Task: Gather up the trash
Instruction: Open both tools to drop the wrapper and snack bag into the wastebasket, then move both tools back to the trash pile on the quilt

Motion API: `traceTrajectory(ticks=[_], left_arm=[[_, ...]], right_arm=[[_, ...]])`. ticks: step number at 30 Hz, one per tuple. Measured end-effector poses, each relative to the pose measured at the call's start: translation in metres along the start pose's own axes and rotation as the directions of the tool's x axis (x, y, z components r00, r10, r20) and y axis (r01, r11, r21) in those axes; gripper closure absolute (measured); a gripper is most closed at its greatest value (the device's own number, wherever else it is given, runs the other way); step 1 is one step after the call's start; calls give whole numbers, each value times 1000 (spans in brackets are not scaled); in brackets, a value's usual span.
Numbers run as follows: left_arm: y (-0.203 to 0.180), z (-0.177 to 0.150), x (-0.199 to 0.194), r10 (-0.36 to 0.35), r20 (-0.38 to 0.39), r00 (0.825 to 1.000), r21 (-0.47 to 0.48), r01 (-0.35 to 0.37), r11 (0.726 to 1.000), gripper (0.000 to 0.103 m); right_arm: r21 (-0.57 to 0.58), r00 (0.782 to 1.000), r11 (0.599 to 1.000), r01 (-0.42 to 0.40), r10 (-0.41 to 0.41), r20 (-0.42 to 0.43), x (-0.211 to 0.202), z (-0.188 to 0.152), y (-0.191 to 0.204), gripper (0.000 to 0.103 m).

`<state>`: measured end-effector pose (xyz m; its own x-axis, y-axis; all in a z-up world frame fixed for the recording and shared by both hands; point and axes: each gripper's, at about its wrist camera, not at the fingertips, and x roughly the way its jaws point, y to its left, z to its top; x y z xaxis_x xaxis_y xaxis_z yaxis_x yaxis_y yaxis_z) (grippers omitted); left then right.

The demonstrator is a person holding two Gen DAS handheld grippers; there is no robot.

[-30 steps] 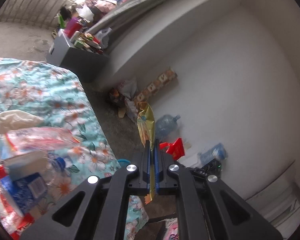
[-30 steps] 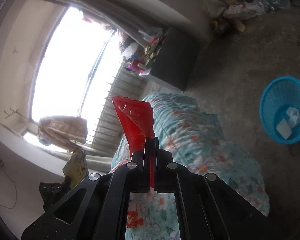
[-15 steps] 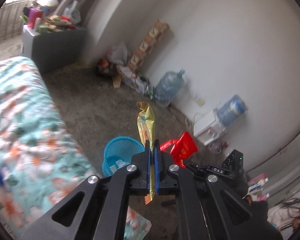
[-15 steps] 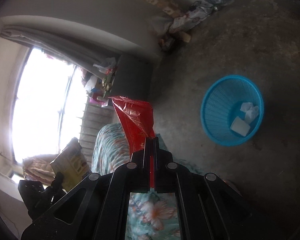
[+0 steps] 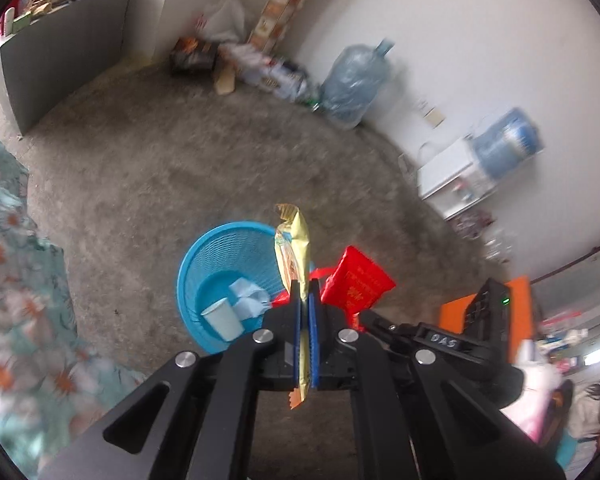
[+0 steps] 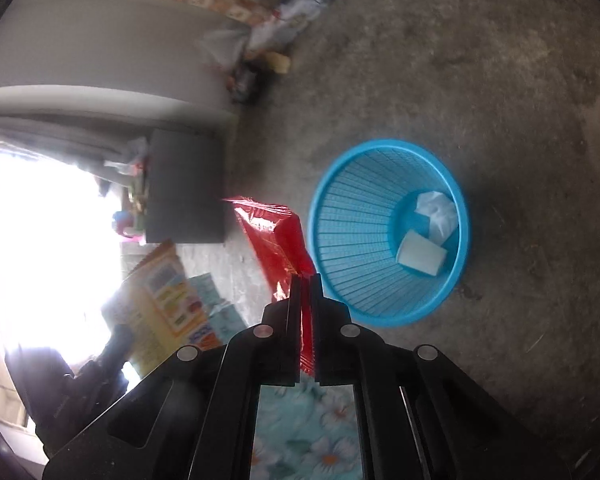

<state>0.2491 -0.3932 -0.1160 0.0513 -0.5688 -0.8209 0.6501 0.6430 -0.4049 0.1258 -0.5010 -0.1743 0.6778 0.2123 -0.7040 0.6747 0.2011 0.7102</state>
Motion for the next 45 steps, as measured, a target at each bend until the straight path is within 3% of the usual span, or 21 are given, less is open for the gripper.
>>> traceTrajectory(ticks=[1,2,3,4,7,12,16,19,23,27,31,35,38,43,44,45], left_arm=[[2,2,19,13,-33,999,5,-13,1000,97],[5,3,35,30,-53,998,3,-30,1000,87],[9,3,44,47,-63,997,1,-47,999,65],[13,2,55,77,-69,995,-5,-78,997,53],[21,-4,69,152,-71,986,-22,-154,988,52],[18,-8,47,180,-11,984,10,-180,984,46],[8,-6,7,176,49,983,15,-177,984,45],[-4,-12,-38,171,118,978,31,-175,984,45],[-15,-35,-110,129,227,965,57,-145,988,34],[-12,-64,-179,125,294,948,69,-151,986,27],[4,-96,-249,135,361,923,47,-163,986,24],[33,-131,-324,204,462,863,-49,-205,977,23],[65,-168,-389,300,551,779,-156,-257,954,21],[114,-224,-461,456,608,651,-333,-312,890,21],[125,-236,-471,485,606,630,-370,-317,873,21],[135,-245,-477,504,600,621,-395,-318,862,21]], right_arm=[[9,1000,1000,11,-11,-6,13,7,-6,87],[25,1000,999,24,-24,-8,21,12,-12,72],[46,999,998,43,-43,-6,31,17,-20,63],[63,998,996,63,-62,-9,38,18,-27,58],[128,990,983,135,-129,-50,54,16,-52,57],[150,987,975,162,-157,-41,44,-3,-72,53],[123,990,982,141,-142,-4,23,-17,-58,52],[39,990,990,133,-134,31,2,-27,-27,48],[-105,995,991,85,-79,58,-22,-42,28,38],[-232,1000,973,17,-11,27,-41,-67,82,36],[-372,998,927,-56,51,-22,-57,-99,135,33],[-442,990,887,-133,103,-91,-66,-127,173,33],[-480,980,857,-187,129,-150,-67,-147,196,33],[-505,942,812,-292,155,-296,-49,-184,238,32],[-506,932,803,-314,158,-326,-45,-192,244,32],[-505,922,797,-332,160,-354,-39,-198,250,32]])
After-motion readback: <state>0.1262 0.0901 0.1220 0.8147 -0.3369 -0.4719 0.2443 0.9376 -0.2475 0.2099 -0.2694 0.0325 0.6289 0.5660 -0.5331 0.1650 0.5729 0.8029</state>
